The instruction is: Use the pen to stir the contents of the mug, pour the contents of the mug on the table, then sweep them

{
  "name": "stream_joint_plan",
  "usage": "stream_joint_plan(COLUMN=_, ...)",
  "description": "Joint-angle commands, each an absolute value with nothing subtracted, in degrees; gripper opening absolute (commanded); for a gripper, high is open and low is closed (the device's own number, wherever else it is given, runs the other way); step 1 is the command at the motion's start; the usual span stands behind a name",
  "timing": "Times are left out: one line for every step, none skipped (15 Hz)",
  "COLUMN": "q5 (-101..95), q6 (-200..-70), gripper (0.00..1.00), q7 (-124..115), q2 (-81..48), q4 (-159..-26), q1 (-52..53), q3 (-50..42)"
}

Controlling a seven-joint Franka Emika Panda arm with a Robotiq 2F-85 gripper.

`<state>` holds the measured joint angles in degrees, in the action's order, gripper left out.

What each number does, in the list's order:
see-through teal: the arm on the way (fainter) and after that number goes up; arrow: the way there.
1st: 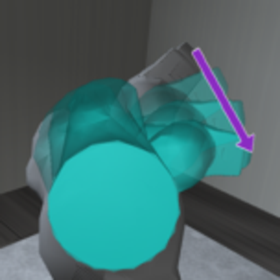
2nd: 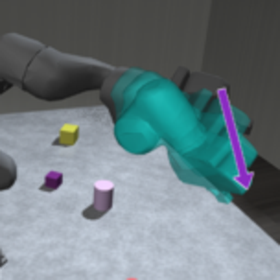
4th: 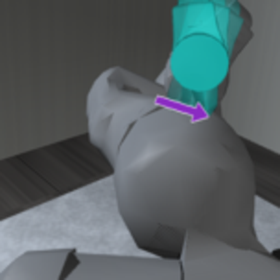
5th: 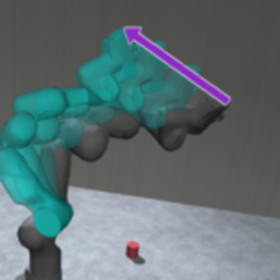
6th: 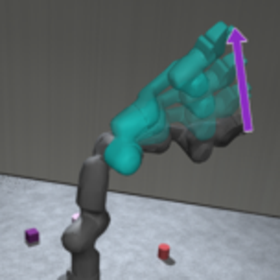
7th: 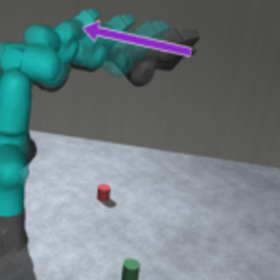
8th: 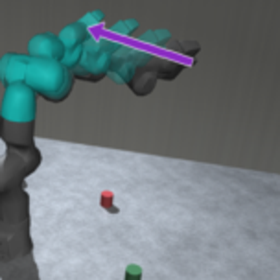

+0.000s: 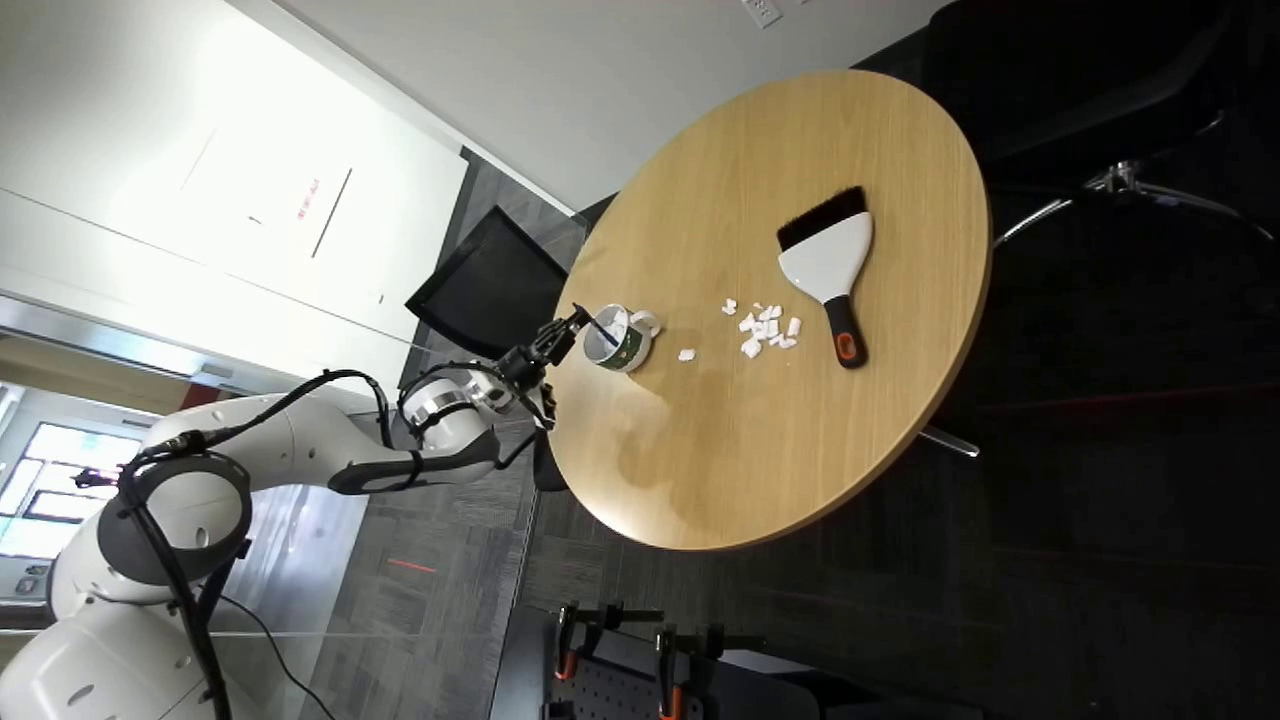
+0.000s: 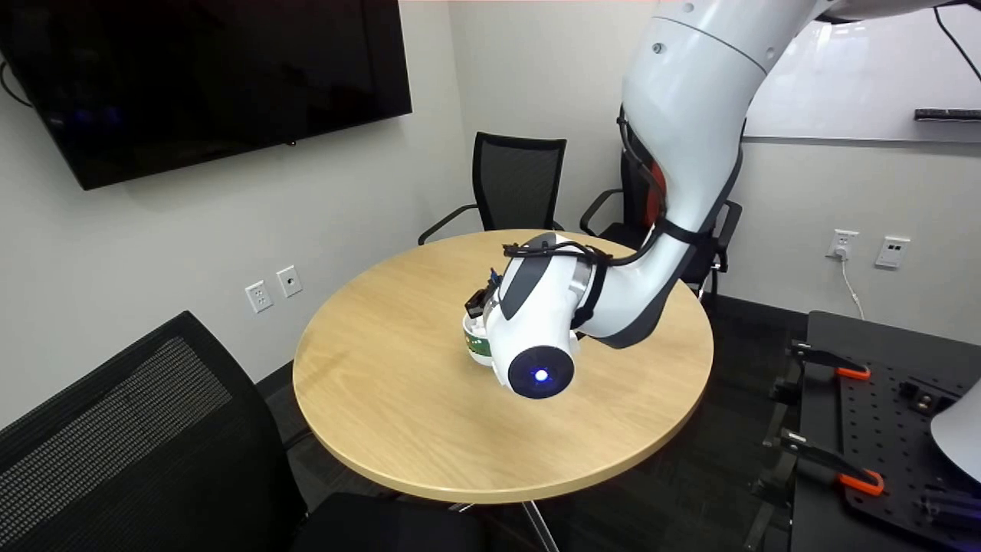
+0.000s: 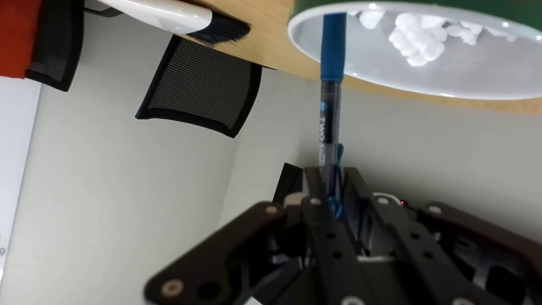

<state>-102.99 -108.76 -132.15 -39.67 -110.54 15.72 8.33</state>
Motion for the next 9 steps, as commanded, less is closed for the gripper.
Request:
stream_joint_plan(q5=-103.8, q6=-106.4, gripper=0.04, q7=-133.5, q2=-40.0, q4=-109.6, q1=14.5, q3=9.1)
stream_joint_plan(q5=-103.8, q6=-106.2, gripper=0.04, q7=-133.5, q2=-40.2, q4=-109.3, q1=14.3, q3=9.0)
stream_joint_plan(q5=-104.0, q6=-106.0, gripper=0.04, q7=-133.4, q2=-40.3, q4=-108.9, q1=14.2, q3=8.9)
stream_joint_plan(q5=-104.1, q6=-105.8, gripper=0.04, q7=-133.3, q2=-40.5, q4=-108.6, q1=14.1, q3=8.9)
stream_joint_plan(q5=-104.2, q6=-105.8, gripper=0.04, q7=-133.1, q2=-40.8, q4=-108.1, q1=14.0, q3=8.9)
stream_joint_plan(q5=-104.2, q6=-105.8, gripper=0.04, q7=-133.0, q2=-41.0, q4=-107.6, q1=13.9, q3=8.8)
stream_joint_plan(q5=-104.3, q6=-105.8, gripper=0.04, q7=-132.8, q2=-41.4, q4=-106.9, q1=13.9, q3=8.8)
stream_joint_plan(q5=-104.3, q6=-105.7, gripper=0.04, q7=-132.6, q2=-41.8, q4=-106.3, q1=13.9, q3=8.8)
stream_joint_plan(q5=-104.4, q6=-105.8, gripper=0.04, q7=-132.3, q2=-42.4, q4=-105.5, q1=13.9, q3=8.7)
